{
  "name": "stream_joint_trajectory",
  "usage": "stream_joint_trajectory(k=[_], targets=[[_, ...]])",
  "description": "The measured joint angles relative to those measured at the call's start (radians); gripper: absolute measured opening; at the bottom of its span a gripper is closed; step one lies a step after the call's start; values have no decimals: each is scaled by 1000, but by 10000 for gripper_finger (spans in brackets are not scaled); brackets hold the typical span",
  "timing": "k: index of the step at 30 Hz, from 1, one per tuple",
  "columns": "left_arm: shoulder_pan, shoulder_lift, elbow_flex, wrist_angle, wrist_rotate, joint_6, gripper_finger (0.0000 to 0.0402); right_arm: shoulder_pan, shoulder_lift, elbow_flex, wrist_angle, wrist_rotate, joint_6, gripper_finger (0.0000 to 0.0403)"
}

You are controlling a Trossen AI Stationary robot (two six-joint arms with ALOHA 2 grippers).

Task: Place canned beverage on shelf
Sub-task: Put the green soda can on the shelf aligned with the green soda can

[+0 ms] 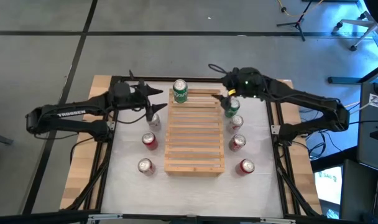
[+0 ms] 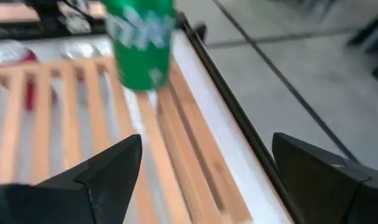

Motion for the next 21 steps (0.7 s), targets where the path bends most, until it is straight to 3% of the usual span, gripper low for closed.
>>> stream_joint_trajectory(k=[8,11,21], targets=[[-48,0,0,1,-7,-1,322,-179,5,0,-172,-197,-39,353],[-57,0,0,1,-8,-2,322,-220,11,0,-244,-214,-79,353],[-62,0,0,1,-8,-3,322,-245,11,0,-433,-214,-532,353]])
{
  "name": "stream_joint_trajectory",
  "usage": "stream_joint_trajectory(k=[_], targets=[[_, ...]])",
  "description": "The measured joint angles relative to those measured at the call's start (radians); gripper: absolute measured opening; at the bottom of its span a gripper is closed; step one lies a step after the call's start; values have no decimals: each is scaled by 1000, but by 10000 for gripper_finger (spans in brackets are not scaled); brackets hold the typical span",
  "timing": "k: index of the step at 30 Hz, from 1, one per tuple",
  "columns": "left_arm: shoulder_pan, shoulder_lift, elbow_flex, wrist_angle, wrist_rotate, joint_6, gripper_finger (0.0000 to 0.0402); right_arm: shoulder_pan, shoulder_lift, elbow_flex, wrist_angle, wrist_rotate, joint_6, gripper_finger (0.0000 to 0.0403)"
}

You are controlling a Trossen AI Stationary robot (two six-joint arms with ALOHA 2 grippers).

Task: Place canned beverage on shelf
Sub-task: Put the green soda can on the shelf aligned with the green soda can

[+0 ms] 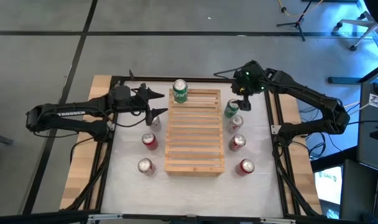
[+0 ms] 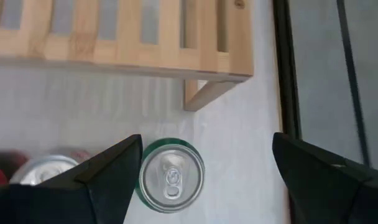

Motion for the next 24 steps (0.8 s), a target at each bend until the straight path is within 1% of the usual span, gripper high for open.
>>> stream_joint_trajectory(k=[4,11,24], targets=[[0,0,0,0,0,0,322,-2,22,0,-6,-2,-46,353],[0,0,0,0,0,0,322,-1,104,0,-101,-7,-88,353],[0,0,0,0,0,0,322,0,216,0,-113,1,-89,353]])
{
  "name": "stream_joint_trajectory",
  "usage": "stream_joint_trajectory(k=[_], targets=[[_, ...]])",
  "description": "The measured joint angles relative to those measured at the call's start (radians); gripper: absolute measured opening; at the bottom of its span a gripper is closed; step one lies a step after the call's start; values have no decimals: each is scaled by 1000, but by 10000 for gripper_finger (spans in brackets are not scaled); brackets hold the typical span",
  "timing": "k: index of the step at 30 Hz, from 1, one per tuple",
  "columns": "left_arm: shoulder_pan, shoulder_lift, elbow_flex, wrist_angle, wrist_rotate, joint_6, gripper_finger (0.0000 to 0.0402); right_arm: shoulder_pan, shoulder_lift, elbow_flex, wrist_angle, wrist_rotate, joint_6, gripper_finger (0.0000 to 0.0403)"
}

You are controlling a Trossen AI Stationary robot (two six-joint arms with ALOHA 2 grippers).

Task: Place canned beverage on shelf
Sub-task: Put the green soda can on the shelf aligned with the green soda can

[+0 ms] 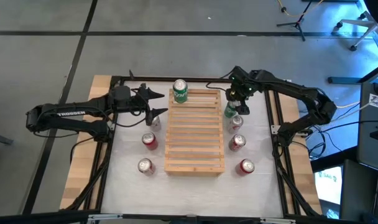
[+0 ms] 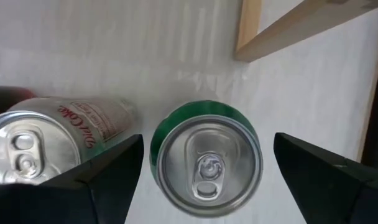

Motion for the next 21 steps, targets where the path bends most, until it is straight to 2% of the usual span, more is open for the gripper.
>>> stream_joint_trajectory(k=[12,21], targets=[[0,0,0,0,0,0,322,0,65,0,-32,5,-1,353],[0,0,0,0,0,0,322,0,65,0,-21,8,8,353]])
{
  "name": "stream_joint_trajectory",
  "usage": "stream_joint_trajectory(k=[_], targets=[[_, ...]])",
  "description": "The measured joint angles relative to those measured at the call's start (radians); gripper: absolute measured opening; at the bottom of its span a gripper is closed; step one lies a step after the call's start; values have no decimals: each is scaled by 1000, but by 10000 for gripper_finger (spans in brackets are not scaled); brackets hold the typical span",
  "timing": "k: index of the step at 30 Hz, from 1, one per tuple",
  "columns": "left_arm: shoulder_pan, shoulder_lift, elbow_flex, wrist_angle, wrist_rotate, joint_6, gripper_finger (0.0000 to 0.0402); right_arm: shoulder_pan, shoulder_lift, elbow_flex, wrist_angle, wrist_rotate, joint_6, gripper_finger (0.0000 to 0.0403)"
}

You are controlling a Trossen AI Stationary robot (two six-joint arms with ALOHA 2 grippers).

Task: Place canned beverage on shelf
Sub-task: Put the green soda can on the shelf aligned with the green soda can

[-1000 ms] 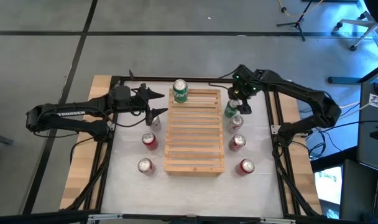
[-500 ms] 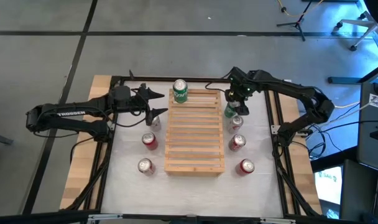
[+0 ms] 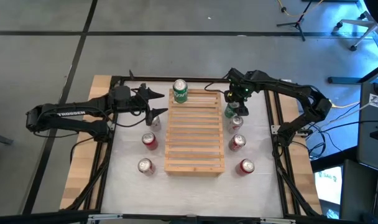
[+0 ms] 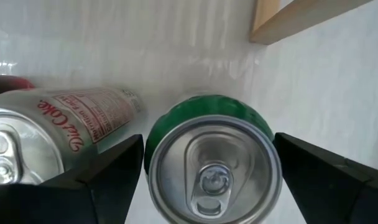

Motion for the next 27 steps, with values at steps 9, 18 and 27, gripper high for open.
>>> stream_joint_trajectory(k=[9,18,27], targets=[[0,0,0,0,0,0,322,0,0,0,2,0,51,353],[0,0,0,0,0,-3,322,0,0,0,2,0,52,353],[0,0,0,0,0,-4,322,0,-1,0,2,0,46,314]])
